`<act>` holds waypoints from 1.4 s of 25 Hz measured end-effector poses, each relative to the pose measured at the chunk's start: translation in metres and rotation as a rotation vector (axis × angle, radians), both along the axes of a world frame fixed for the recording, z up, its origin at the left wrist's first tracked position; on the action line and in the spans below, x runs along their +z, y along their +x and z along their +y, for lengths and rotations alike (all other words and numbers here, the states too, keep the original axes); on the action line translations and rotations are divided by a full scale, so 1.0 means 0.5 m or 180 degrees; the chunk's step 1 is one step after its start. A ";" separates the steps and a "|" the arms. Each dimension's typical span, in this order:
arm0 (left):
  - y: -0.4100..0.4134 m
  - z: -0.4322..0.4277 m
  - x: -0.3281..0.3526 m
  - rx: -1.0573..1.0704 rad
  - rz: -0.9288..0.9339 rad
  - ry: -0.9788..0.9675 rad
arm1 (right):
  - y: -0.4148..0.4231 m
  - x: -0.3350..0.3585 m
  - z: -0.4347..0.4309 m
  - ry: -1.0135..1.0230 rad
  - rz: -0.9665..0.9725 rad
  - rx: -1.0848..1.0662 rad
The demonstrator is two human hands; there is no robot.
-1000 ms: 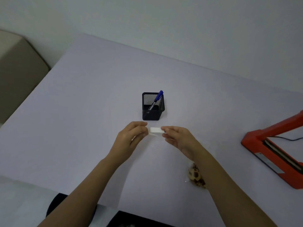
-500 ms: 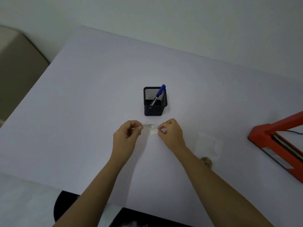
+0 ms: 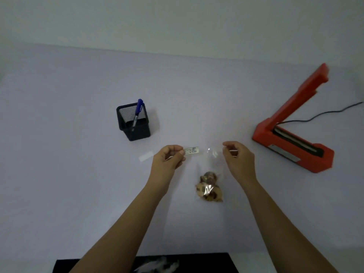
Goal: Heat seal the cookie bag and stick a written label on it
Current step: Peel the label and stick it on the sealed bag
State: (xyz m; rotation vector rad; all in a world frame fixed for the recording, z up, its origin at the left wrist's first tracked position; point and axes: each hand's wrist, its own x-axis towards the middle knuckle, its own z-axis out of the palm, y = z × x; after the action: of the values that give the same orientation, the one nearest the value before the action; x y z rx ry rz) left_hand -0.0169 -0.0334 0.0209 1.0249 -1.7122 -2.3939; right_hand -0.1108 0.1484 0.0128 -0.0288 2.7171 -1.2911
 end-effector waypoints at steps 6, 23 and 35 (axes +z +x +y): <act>-0.054 0.079 -0.045 -0.0501 -0.0261 -0.0133 | 0.010 -0.055 0.085 -0.0089 -0.1027 -0.0214; -0.078 0.121 -0.106 -0.0805 -0.0661 -0.1253 | 0.011 -0.114 0.078 -0.0990 -0.1457 -0.0119; -0.085 0.132 -0.099 -0.1041 -0.0533 -0.2199 | 0.010 -0.107 0.073 -0.0959 -0.1450 -0.0173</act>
State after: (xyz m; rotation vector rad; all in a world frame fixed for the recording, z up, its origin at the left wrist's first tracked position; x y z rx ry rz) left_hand -0.0594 0.0327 -0.0288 0.8891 -2.6522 -1.6180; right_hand -0.1057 0.1848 -0.0409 0.2754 2.1439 -1.4951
